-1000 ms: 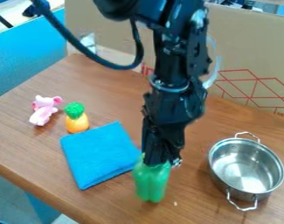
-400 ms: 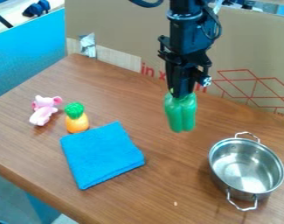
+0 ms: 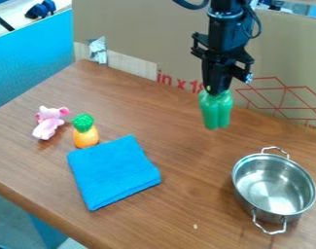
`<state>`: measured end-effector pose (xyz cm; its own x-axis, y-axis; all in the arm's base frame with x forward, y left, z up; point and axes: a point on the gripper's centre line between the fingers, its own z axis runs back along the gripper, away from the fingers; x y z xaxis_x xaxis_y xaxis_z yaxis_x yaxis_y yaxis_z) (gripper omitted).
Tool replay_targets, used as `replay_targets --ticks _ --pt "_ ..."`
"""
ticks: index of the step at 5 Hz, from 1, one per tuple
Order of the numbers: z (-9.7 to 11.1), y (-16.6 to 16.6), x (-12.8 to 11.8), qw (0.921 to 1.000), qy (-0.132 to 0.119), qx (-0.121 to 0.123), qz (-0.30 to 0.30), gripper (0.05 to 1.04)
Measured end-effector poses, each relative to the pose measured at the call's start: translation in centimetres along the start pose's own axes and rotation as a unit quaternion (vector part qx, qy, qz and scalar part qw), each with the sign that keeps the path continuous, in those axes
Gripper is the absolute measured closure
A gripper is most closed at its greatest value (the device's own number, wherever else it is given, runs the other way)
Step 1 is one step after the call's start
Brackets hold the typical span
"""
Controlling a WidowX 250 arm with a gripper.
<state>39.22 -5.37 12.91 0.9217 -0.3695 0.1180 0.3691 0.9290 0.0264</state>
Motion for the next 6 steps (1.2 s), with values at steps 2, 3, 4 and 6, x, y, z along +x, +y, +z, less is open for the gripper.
replay_targets --ticks 2,3,4,6 --pt "-3.1 -0.3 1.8 0.9994 0.034 0.007 -0.001 0.977" --pt "-3.7 -0.5 2.2 0.9985 0.054 0.01 0.003 0.977" --pt "-3.6 -0.6 2.1 0.9978 0.065 -0.006 0.012 0.923" --pt "-3.0 -1.1 1.5 0.9982 0.008 -0.045 0.039 0.418"
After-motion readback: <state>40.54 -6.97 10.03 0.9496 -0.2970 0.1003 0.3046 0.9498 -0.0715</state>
